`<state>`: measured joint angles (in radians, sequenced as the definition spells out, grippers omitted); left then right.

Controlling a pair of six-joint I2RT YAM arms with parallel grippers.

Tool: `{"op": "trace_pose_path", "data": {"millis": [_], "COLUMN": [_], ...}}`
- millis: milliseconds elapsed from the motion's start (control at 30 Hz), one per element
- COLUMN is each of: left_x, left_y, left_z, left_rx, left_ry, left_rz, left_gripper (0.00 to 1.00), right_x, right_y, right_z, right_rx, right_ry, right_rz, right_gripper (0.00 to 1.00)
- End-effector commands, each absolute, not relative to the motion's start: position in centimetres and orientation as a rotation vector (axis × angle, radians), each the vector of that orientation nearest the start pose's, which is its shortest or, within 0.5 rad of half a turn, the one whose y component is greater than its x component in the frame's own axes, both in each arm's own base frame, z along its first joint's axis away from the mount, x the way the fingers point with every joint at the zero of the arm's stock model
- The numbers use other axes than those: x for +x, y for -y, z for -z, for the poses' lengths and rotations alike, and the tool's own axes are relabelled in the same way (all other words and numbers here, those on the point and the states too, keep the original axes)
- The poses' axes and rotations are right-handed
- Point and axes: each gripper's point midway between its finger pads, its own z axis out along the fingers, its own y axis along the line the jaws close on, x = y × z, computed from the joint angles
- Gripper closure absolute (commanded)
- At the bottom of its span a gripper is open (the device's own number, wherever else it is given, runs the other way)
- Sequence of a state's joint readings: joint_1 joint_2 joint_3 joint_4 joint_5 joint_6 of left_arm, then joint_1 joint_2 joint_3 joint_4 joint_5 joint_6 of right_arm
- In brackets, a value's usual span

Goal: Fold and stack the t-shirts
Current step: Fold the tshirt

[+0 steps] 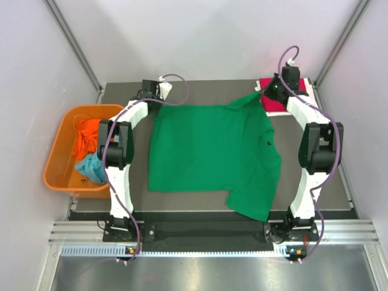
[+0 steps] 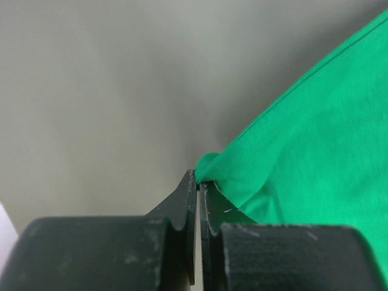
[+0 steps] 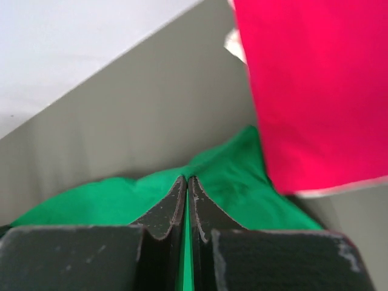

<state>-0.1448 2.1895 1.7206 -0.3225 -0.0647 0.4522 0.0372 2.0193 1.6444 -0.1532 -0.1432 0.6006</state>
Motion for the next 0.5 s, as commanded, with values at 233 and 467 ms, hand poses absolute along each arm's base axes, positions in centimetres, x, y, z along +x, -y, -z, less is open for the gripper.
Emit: {"op": "trace_pose_path", "data": {"millis": [233, 467], "left_x": [52.8, 50.4], "left_y": [4.5, 5.3], "left_z": [-11.5, -9.7], "left_rx": [0.707, 0.747], "left_ry": [-2.224, -2.283], "left_rz": [-0.318, -0.386], "left_gripper": [1.00, 1.00], "right_x": [51.7, 48.3], "right_y": [-3.5, -3.5], "right_z": [-17.8, -19.2], "right_rx": [0.594, 0.578], "right_ry": [-2.114, -2.127], "right_rz": [-0.520, -0.578], "right_gripper": [1.00, 1.00]}}
